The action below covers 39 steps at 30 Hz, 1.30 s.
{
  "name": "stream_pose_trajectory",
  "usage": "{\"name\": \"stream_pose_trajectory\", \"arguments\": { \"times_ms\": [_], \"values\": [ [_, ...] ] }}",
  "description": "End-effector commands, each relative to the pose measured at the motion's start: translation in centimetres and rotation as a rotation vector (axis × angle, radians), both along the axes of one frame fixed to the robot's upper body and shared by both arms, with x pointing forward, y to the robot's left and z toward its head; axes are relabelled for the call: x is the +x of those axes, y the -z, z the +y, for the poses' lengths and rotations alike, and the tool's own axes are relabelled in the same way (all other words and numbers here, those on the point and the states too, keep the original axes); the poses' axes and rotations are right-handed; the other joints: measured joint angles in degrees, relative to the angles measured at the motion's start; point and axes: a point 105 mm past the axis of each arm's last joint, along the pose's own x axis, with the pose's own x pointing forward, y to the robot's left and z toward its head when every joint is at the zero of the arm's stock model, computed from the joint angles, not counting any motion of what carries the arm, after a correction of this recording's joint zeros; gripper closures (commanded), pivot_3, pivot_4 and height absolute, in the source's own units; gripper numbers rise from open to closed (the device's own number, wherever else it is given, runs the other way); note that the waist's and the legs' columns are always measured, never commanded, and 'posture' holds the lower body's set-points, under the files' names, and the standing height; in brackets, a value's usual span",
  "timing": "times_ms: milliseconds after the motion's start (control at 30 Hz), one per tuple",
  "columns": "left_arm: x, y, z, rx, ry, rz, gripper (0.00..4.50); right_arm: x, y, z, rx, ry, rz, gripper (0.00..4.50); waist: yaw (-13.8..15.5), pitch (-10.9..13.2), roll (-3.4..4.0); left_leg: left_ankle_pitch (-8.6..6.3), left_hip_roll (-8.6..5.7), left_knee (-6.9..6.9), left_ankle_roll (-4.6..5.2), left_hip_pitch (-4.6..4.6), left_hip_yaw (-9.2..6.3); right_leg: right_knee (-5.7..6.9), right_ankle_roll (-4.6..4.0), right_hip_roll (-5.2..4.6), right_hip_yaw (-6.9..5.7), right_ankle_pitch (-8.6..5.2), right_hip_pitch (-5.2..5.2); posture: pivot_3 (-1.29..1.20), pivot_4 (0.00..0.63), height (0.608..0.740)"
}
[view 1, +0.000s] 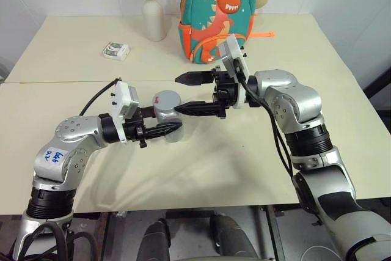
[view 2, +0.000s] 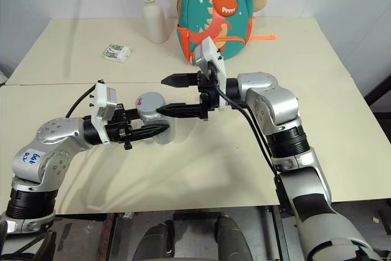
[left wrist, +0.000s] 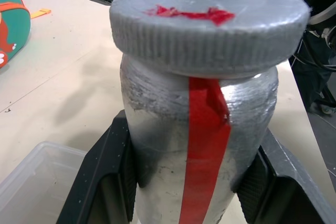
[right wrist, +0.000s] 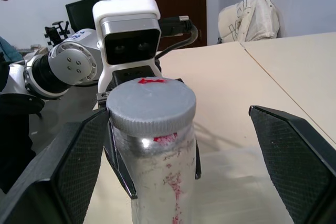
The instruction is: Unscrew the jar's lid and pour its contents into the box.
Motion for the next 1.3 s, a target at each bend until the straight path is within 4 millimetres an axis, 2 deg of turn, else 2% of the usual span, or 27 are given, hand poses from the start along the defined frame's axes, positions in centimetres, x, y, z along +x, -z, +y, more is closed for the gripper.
{"name": "stream_pose_trajectory", "arguments": {
  "times_ms": [33,367,933,1300],
  "values": [
    [-0.9,-0.9,-0.6,0.002,0.059,-0.053,2.50,0.0,-1.0,-0.7,0.030,0.006,-0.030,0.05,0.0,0.0,0.00,0.00,0.00,0.00,0.00,0.00,0.00,0.00,0.00,0.00,0.00,0.00,0.00,0.00,0.150,0.740],
    [-1.0,-1.0,-0.6,0.003,0.058,-0.056,2.50,-2.2,-1.1,-0.7,0.021,-0.139,-0.014,0.05,0.0,0.0,0.00,0.00,0.00,0.00,0.00,0.00,0.00,0.00,0.00,0.00,0.00,0.00,0.00,0.00,0.150,0.740],
    [-1.1,-0.9,-0.8,0.002,0.061,-0.054,2.50,-2.1,-1.4,1.9,-0.042,-0.185,-0.011,0.05,0.0,0.0,0.00,0.00,0.00,0.00,0.00,0.00,0.00,0.00,0.00,0.00,0.00,0.00,0.00,0.00,0.150,0.740],
    [-1.3,-0.8,-0.7,-0.004,0.053,-0.051,2.50,-2.2,-1.0,2.8,-0.069,-0.211,0.013,0.05,0.0,0.0,0.00,0.00,0.00,0.00,0.00,0.00,0.00,0.01,0.00,0.00,0.00,0.00,0.00,0.00,0.150,0.740]
  ]
}}
